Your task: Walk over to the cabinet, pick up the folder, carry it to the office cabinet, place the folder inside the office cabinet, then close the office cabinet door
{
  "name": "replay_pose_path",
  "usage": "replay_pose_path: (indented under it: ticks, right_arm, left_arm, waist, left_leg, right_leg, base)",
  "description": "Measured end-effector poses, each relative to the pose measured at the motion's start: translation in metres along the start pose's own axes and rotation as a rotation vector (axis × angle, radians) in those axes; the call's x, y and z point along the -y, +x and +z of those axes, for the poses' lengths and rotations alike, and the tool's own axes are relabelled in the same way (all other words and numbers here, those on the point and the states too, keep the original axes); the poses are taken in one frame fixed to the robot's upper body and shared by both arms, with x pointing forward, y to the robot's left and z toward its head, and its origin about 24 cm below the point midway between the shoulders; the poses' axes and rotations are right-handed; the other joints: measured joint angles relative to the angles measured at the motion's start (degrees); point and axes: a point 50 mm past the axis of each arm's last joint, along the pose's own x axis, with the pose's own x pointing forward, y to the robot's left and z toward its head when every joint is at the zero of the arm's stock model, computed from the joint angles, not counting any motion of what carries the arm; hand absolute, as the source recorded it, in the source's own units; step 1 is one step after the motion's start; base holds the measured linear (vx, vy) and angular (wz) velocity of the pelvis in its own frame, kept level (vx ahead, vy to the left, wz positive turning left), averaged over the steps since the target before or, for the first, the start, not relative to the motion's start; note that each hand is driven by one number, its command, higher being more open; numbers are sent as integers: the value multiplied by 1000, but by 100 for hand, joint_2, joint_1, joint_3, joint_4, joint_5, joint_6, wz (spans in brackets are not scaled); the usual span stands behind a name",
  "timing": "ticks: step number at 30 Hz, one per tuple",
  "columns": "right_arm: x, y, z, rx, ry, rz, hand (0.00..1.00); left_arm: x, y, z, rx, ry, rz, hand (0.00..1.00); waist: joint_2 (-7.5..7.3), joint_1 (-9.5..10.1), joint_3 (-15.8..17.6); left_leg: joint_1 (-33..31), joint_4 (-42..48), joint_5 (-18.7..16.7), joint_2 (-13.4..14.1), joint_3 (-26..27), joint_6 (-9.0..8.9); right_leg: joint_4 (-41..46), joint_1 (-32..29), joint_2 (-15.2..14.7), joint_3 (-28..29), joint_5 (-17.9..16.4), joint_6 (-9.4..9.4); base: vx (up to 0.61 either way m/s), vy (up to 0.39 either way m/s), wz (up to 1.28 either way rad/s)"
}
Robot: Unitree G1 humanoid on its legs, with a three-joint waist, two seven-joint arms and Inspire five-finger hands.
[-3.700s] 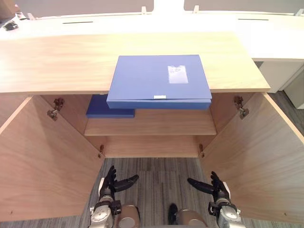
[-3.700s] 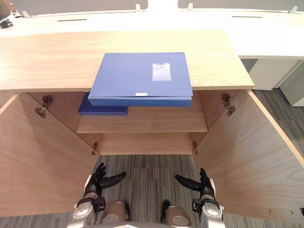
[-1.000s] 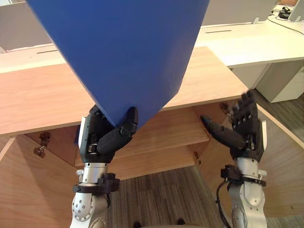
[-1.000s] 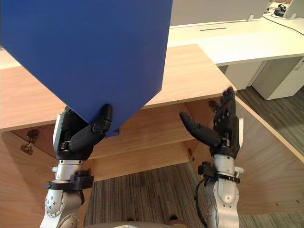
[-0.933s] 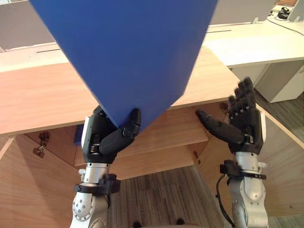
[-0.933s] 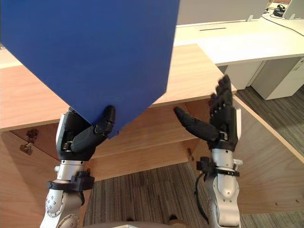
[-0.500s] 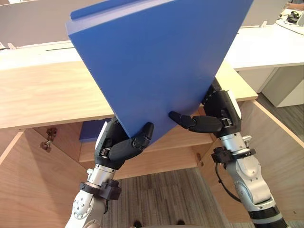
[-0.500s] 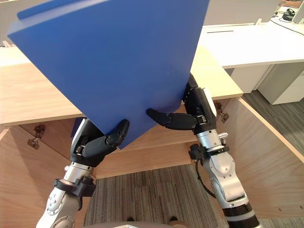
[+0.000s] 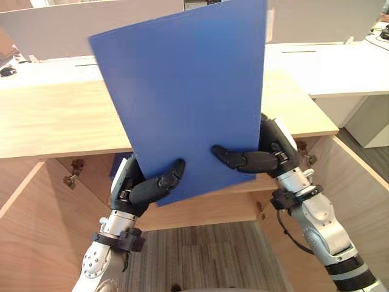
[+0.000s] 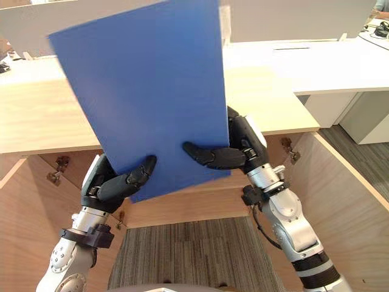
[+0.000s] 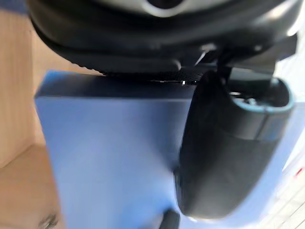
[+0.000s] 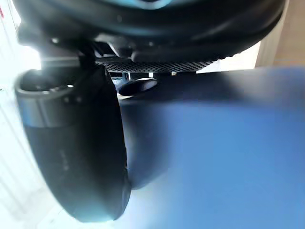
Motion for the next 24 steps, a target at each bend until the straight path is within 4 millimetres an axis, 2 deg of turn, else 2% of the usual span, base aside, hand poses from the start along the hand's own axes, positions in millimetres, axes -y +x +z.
replay_pose_path:
  ticks: [4, 7, 9, 12, 13, 14, 19, 21, 22, 23, 24]
  right_arm:
    - [-8, 2, -2, 13, -10, 2, 0]
    - [-13, 4, -4, 16, -16, -13, 0]
    - [-12, 4, -5, 11, -28, -31, 0]
    - [-7, 3, -3, 28, -27, -79, 0]
    - [-6, 4, 0, 51, -8, -97, 0]
    - [0, 4, 6, 97, 15, -166, 0]
    - [-9, 6, 3, 90, 37, -130, 0]
    - [-29, 9, -7, 70, 62, -69, 0]
    - [-34, 10, -11, 58, 61, -52, 0]
    - [-41, 13, -17, 35, 47, -20, 0]
    - [-49, 20, -22, 17, 8, 23, 0]
  left_arm:
    - [-15, -2, 4, 60, 68, 115, 100]
    - [-35, -10, 1, 66, 106, 240, 100]
    - [-49, -17, -2, 72, 124, 334, 100]
    - [-80, -40, -9, 42, 159, 588, 100]
    - [-97, -56, -17, 1, 165, 722, 100]
    - [-121, -123, -58, -262, 121, 1047, 100]
    - [-115, -144, -85, -391, 59, 1088, 100]
    - [-122, -173, -120, -653, 99, 1088, 100]
    - [-122, -179, -130, -744, 97, 1082, 100]
    - [-120, -187, -144, -858, 86, 1074, 100]
    - [-114, -188, -157, -936, 61, 1055, 100]
  waist:
    - [4, 49, -4]
    - [5, 91, -4]
    - [6, 131, -5]
    - [11, 141, -8]
    - [19, 136, -13]
    - [-5, 165, -28]
    - [-3, 230, -53]
    - [53, 124, -93]
    - [46, 99, -63]
    - [7, 63, 54]
    - [-71, 43, 374]
  left_leg:
    - [-18, -8, 41, -13, -76, 9]
    - [-53, -37, 65, -12, -145, 0]
    - [-69, -38, 79, -13, -191, -3]
    - [-121, -39, 108, -14, -256, -9]
    - [-132, -38, 110, -10, -257, -10]
    - [-209, -38, 110, -27, -270, -10]
    - [-283, -22, 116, -29, -285, -8]
    - [-474, 32, 116, -15, -252, -9]
    - [-559, 90, 115, -7, -250, -9]
    - [-691, 228, 96, 7, -236, -13]
    - [-952, 596, -27, 37, -231, -16]
  right_leg:
    - [7, 17, -17, -68, -1, -1]
    - [7, 14, -17, -132, -2, -3]
    - [7, 13, -17, -171, -3, -4]
    - [4, -5, -19, -242, -3, -4]
    - [0, -14, -16, -245, -3, -4]
    - [-10, -91, -37, -267, -3, -5]
    - [-11, -149, -45, -286, -2, -6]
    - [61, -369, -43, -250, -2, -6]
    - [112, -460, -44, -244, -2, -6]
    - [214, -586, -48, -233, -9, -17]
    - [457, -801, -63, -211, -46, -63]
  base:
    - [-56, -31, 11]
    - [-44, -27, 11]
    - [-40, -33, 12]
    - [-26, -31, 10]
    - [-16, -34, 5]
    - [-17, -33, 4]
    - [-4, -6, 1]
    - [-18, -9, -7]
    - [-30, -12, -8]
    - [-78, -13, -6]
    - [-161, -23, -7]
